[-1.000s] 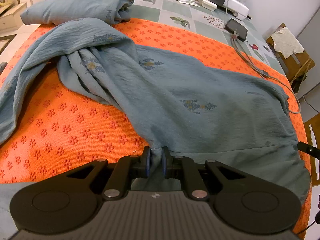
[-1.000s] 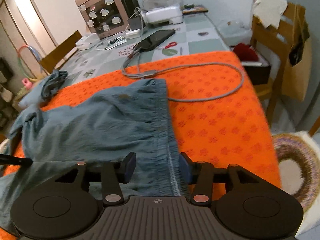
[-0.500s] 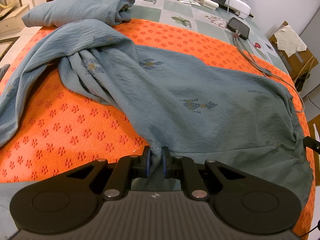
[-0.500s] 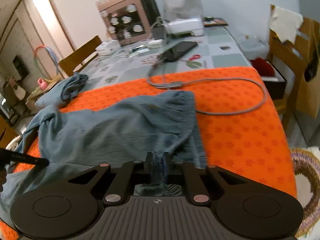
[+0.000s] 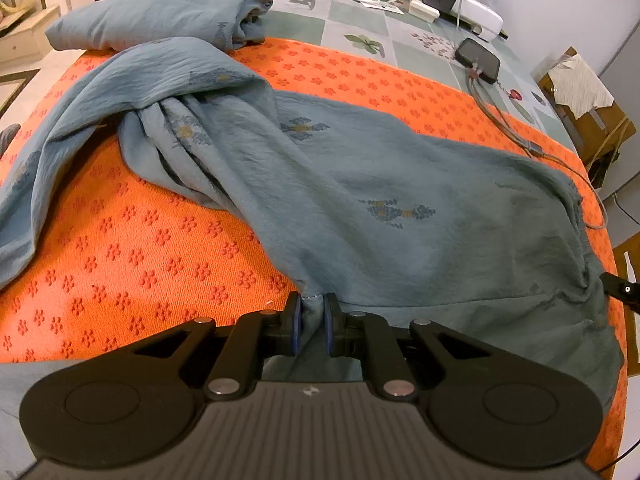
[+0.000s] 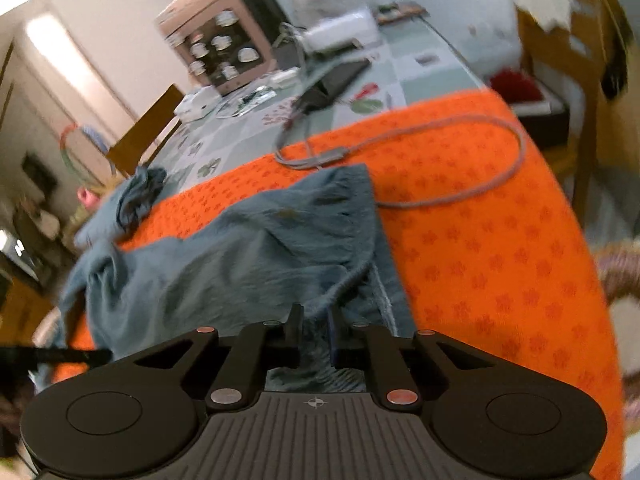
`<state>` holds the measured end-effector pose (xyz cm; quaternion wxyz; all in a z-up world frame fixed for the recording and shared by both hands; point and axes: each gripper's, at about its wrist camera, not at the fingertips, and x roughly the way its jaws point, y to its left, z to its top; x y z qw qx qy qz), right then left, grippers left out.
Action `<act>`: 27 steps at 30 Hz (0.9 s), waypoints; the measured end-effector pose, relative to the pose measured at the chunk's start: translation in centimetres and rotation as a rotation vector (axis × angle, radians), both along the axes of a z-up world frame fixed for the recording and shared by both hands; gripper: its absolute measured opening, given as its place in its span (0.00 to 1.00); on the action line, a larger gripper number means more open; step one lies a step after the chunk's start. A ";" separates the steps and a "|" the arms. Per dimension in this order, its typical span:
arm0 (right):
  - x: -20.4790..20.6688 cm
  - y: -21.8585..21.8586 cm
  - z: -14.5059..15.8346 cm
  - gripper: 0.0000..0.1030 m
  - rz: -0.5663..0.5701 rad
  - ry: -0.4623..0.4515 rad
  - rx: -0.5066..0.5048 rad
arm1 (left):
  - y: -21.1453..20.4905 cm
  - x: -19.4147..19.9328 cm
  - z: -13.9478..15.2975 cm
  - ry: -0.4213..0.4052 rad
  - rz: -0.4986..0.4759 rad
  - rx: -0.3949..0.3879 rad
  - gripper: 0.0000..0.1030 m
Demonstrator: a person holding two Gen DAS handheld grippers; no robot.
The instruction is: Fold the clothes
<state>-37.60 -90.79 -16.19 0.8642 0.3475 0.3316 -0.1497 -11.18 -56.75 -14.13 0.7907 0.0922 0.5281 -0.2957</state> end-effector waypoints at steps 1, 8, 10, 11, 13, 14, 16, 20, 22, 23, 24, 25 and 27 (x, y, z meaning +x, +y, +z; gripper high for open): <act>-0.1 -0.3 -0.2 0.16 -0.004 -0.005 0.022 | 0.0 0.0 0.0 0.001 0.001 -0.002 0.13; -0.3 -1.6 1.1 0.06 0.000 -0.006 0.009 | 0.7 0.0 1.3 -0.005 0.006 -0.052 0.06; -0.4 -2.1 1.4 0.06 0.006 -0.001 -0.010 | 0.8 0.1 1.7 -0.012 0.005 -0.070 0.05; -0.2 -2.4 1.4 0.06 0.014 0.005 -0.017 | 0.8 0.1 1.9 -0.016 0.004 -0.077 0.05; 0.6 -2.5 1.1 0.07 0.044 0.031 -0.053 | 0.6 0.2 1.6 -0.014 0.005 -0.078 0.05; 1.0 -2.4 0.8 0.07 0.061 0.059 -0.081 | 0.5 0.2 1.3 -0.011 0.006 -0.076 0.05; 1.7 -1.8 0.3 0.09 0.098 0.113 -0.139 | 0.3 0.3 0.9 -0.007 0.006 -0.073 0.05; 1.7 -0.9 1.0 0.34 0.133 0.159 -0.241 | 0.7 0.2 0.7 -0.004 0.008 -0.083 0.06; 1.5 -0.9 1.0 0.45 0.136 0.175 -0.262 | 0.9 0.3 0.5 0.001 0.017 -0.090 0.06; 1.6 -1.1 0.9 0.45 0.141 0.181 -0.249 | 1.1 0.4 0.4 0.004 0.019 -0.093 0.06; 1.6 -1.3 0.7 0.45 0.146 0.186 -0.232 | 1.2 0.5 0.3 0.008 0.019 -0.096 0.06; 1.7 -1.5 0.5 0.44 0.151 0.191 -0.216 | 1.2 0.5 0.3 0.009 0.019 -0.096 0.06; 1.9 -1.7 0.1 0.43 0.159 0.190 -0.178 | 1.3 0.5 0.2 0.012 0.017 -0.099 0.06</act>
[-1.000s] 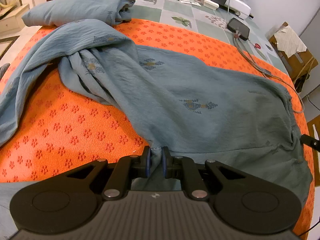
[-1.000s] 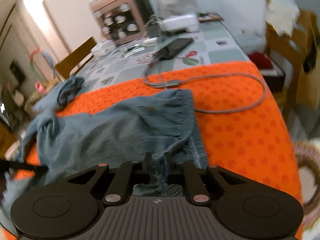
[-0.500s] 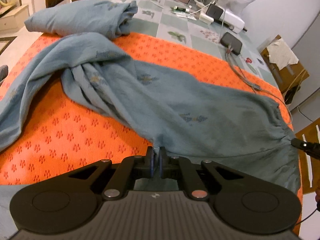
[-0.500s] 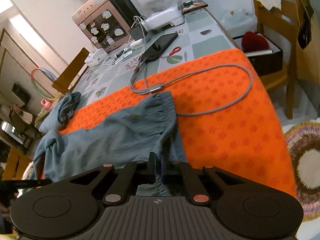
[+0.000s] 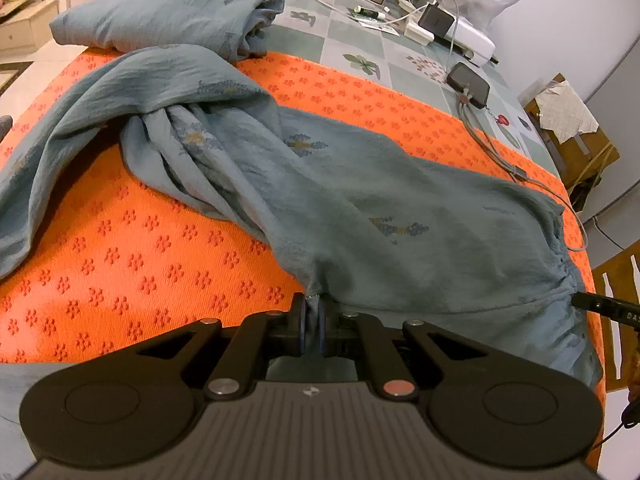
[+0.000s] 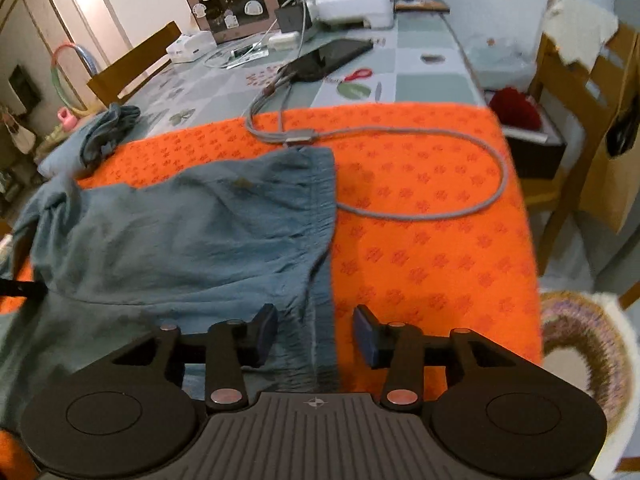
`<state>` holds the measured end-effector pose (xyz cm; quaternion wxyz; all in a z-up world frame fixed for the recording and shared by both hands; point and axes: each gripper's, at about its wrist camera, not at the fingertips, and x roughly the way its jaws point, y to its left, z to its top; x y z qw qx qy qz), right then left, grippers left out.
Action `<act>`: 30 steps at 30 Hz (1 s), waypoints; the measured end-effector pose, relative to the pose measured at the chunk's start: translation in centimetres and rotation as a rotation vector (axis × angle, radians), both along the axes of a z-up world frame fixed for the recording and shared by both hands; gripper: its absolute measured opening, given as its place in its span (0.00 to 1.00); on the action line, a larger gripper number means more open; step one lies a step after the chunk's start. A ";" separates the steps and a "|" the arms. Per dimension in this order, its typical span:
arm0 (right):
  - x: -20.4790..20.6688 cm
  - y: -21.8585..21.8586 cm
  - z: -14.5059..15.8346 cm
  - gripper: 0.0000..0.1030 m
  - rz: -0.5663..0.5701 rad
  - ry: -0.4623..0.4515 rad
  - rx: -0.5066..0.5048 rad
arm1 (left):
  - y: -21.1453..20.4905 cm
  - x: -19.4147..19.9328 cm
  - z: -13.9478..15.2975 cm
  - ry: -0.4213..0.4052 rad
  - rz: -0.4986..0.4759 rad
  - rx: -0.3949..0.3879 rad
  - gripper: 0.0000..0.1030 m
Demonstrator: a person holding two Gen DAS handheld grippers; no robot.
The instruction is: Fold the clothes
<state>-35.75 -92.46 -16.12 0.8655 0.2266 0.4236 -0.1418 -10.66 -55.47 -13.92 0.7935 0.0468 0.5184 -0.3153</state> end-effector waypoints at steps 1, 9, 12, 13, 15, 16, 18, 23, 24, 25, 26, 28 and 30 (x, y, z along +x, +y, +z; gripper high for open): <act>0.1 0.0 -0.2 0.43 -0.002 -0.001 0.004 | 0.0 0.0 -0.1 0.001 0.000 -0.002 0.06; 0.7 0.1 -0.2 0.23 -0.026 0.025 0.044 | 0.3 0.4 -0.6 0.013 0.009 -0.018 0.06; 0.5 -0.4 -0.2 0.24 -0.043 0.012 0.078 | 0.4 0.5 -0.7 0.017 0.010 -0.024 0.07; 0.5 -0.6 -0.2 0.25 -0.046 0.007 0.082 | 0.4 0.5 -0.8 0.019 0.010 -0.025 0.08; 0.5 -0.9 -0.3 0.25 -0.042 -0.003 0.083 | 0.5 0.6 -0.8 0.022 0.010 -0.028 0.08; 0.5 -1.0 -0.4 0.26 -0.035 -0.009 0.081 | 0.5 0.6 -0.9 0.024 0.009 -0.030 0.08; 0.7 -1.1 -0.6 0.29 -0.014 -0.020 0.077 | 0.6 0.7 -0.9 0.026 0.005 -0.032 0.08; 0.5 -1.6 -0.7 0.29 0.039 -0.048 0.089 | 0.6 0.9 -0.9 0.033 -0.007 -0.032 0.08; 0.3 -1.7 -0.8 0.29 0.043 -0.053 0.099 | 0.6 1.0 -0.9 0.036 -0.008 -0.032 0.08; 0.2 -1.9 -0.8 0.28 0.047 -0.059 0.110 | 0.6 1.0 -0.9 0.039 -0.009 -0.032 0.08; 0.0 -2.1 -0.8 0.28 0.049 -0.067 0.126 | 0.6 1.1 -0.8 0.042 -0.013 -0.034 0.08; -0.3 -2.6 -0.8 0.27 0.041 -0.094 0.157 | 0.4 1.1 -0.6 0.044 -0.026 -0.042 0.07; -0.5 -3.3 -0.9 0.28 0.023 -0.120 0.181 | 0.2 1.2 -0.5 0.046 -0.037 -0.048 0.07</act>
